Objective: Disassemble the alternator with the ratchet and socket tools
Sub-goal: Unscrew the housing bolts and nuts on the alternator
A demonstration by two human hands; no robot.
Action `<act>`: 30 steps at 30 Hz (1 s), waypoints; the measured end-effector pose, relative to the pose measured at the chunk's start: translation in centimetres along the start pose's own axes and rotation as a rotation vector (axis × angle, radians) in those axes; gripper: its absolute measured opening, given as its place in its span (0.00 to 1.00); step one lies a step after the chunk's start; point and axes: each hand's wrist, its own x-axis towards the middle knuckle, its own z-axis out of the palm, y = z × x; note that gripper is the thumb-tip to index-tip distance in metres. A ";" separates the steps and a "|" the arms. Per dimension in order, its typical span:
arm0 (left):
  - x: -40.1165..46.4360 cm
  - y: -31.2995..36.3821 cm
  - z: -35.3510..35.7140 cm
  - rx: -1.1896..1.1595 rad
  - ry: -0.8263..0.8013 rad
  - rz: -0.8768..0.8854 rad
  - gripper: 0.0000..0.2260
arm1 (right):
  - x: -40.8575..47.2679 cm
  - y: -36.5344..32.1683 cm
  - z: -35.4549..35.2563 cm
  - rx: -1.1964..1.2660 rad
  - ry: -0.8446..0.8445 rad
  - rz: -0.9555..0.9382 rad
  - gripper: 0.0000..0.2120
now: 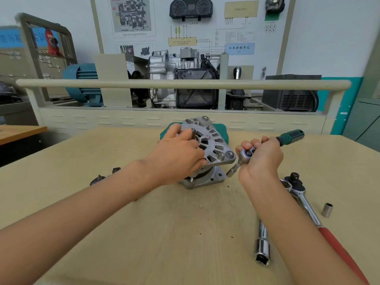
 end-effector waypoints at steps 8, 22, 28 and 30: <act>0.0 -0.5 -0.4 0.091 -0.018 0.017 0.19 | 0.3 0.6 -1.1 -0.012 -0.044 0.099 0.13; 0.7 0.7 -1.0 0.138 -0.121 -0.117 0.23 | -0.1 0.8 -1.8 -0.040 -0.064 0.205 0.13; 0.3 1.3 -1.1 0.118 -0.103 -0.133 0.11 | 0.1 1.2 -2.1 -0.241 -0.040 0.198 0.14; 0.4 1.8 -0.8 0.121 -0.144 -0.178 0.09 | 0.3 1.4 -2.3 -0.343 -0.027 0.170 0.12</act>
